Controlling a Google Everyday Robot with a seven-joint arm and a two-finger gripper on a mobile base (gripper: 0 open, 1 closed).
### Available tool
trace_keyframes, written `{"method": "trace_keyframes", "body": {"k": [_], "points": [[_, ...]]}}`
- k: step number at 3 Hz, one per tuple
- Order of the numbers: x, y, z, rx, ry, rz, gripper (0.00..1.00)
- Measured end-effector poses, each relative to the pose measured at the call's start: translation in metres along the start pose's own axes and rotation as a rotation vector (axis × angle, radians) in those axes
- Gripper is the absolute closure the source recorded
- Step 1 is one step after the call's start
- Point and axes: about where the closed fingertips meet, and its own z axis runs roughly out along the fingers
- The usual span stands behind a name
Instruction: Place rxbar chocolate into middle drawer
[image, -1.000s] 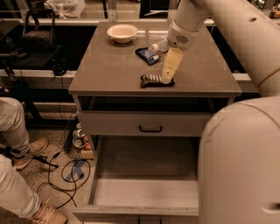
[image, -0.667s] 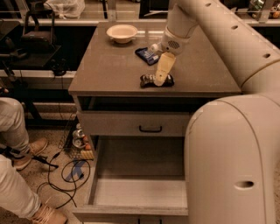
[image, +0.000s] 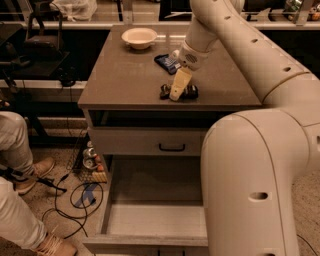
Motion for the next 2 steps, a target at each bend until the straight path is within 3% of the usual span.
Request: {"method": "trace_keyframes", "body": {"k": [2], "points": [[-0.0023,-0.0020,-0.0026,-0.004,-0.007,0.016,0.72]]}}
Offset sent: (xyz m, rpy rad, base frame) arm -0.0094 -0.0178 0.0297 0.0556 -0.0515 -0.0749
